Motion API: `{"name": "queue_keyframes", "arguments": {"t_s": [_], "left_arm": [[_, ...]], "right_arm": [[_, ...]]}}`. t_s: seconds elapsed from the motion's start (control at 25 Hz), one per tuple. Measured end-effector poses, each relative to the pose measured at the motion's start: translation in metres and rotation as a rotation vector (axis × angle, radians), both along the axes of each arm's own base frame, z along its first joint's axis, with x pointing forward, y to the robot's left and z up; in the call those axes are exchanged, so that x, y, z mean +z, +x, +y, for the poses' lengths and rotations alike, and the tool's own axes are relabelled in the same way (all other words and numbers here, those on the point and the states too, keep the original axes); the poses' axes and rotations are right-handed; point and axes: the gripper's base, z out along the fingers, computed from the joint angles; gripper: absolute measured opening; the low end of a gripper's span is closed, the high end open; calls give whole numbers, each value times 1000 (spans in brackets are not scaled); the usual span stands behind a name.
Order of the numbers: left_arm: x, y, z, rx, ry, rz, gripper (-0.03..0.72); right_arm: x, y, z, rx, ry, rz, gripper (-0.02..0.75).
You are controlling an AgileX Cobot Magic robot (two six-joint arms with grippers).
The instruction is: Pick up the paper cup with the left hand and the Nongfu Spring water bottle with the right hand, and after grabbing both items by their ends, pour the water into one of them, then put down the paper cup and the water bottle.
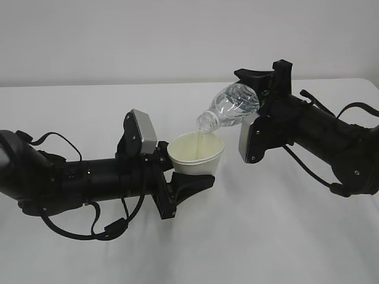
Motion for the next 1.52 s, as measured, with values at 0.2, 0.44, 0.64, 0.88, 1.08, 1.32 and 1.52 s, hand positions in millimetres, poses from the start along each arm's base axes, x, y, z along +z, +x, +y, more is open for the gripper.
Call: {"name": "queue_keyframes", "arguments": {"t_s": [0.2,0.44,0.64,0.88,1.08,1.32,1.52], "left_arm": [[0,0,0,0,0,0,432],[0,0,0,0,0,0,432],[0,0,0,0,0,0,432],[0,0,0,0,2,0,431],[0,0,0,0,2,0,431],[0,0,0,0,2,0,431],[0,0,0,0,2,0,431]], "right_arm": [[0,0,0,0,0,-3,473],[0,0,0,0,-2,-4,473],[0,0,0,0,-10,-9,473],[0,0,0,0,-14,-11,473],[0,0,0,0,-15,-12,473],[0,0,0,0,-15,-12,473],[0,0,0,0,-15,-12,473]]}}
